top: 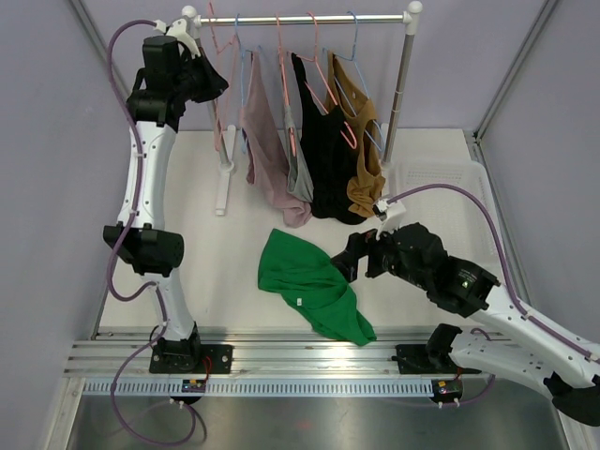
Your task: Remove the tank top from the hanger
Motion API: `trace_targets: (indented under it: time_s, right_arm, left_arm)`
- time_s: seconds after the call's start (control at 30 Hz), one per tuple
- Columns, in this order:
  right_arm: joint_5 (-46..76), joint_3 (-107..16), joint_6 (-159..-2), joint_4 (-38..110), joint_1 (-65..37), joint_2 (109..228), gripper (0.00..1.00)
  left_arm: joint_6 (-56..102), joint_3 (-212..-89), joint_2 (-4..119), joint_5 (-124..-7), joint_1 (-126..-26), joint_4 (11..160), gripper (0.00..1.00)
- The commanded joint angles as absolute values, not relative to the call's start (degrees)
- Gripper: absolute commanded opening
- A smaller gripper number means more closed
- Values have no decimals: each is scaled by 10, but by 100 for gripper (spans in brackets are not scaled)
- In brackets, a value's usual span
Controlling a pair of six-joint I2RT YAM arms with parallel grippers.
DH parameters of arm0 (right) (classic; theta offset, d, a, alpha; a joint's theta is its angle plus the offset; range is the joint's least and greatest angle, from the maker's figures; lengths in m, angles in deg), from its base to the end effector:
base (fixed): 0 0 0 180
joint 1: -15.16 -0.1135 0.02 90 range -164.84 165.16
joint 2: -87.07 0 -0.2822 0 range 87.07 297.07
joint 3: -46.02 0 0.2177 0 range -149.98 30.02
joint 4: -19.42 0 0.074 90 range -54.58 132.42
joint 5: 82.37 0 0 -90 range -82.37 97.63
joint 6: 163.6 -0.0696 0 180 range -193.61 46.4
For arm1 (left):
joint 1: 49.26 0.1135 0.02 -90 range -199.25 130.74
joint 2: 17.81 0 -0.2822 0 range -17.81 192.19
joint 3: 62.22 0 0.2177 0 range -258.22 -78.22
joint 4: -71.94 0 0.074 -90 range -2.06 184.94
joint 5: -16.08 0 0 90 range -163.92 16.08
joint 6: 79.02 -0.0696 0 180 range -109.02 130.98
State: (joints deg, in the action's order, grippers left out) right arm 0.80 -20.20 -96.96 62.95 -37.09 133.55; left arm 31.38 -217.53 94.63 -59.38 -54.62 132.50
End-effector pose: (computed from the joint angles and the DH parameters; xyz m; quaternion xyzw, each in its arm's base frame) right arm 0.1054 0.1227 0.3339 -0.1771 0.8179 0.2948 0.4614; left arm 0.4185 -0.0568 0.4795 -0.0308 0.8038 -0.2301 0.5477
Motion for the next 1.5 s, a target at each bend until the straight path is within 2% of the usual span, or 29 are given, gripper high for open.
trace_targets:
  time_s: [0.0,0.1,0.17,0.23,0.3,0.37,0.47,0.5,0.57,0.8,1.03,1.1,1.13,1.17,1.2,1.27,1.3,1.47]
  right_arm:
    - [19,-194,-968,624,-376,1335,100]
    - [16,-190,-961,622,-376,1346,100]
    - [7,-191,-956,621,-375,1358,99]
    - [10,-196,-946,614,-376,1386,99]
    - [14,-206,-937,614,-375,1431,99]
    - [24,-217,-933,613,-376,1465,99]
    - [36,-230,-935,608,-375,1538,100]
    - [35,-232,-939,607,-375,1574,99]
    - [31,-237,-952,597,-377,1611,100]
    - [-19,-274,-953,591,-411,1760,100]
    - [-22,-309,-936,593,-436,1848,100]
    - [-32,-312,-935,592,-444,1864,90]
    - [-33,-312,-931,588,-446,1866,80]
    - [-34,-311,-931,585,-448,1864,67]
    - [-46,-311,-932,583,-450,1861,40]
    - [-54,-312,-929,583,-450,1841,18]
    - [-69,-314,-928,591,-450,1831,0]
    - [-129,-335,-922,643,-450,1723,0]
  left_arm:
    - [313,-2217,966,-560,-538,1272,3]
    - [310,-2207,966,-551,-538,1272,5]
    - [311,-2192,958,-553,-538,1275,9]
    - [313,-2174,939,-553,-538,1271,28]
    - [314,-2165,924,-564,-538,1276,55]
    - [314,-2155,893,-571,-538,1282,69]
    - [309,-2130,836,-587,-537,1297,84]
    - [309,-2115,818,-595,-538,1299,97]
    - [311,-2067,747,-601,-537,1293,99]
    - [354,-1719,479,-698,-539,1241,99]
    - [327,-1536,310,-732,-539,1267,99]
    - [312,-1509,284,-737,-539,1282,99]
    - [299,-1496,261,-754,-539,1283,99]
    - [293,-1465,246,-760,-539,1285,99]
    - [285,-1429,219,-773,-539,1279,99]
    - [275,-1392,188,-785,-539,1270,99]
    - [272,-1372,176,-802,-539,1259,99]
    - [269,-1305,118,-851,-539,1249,99]
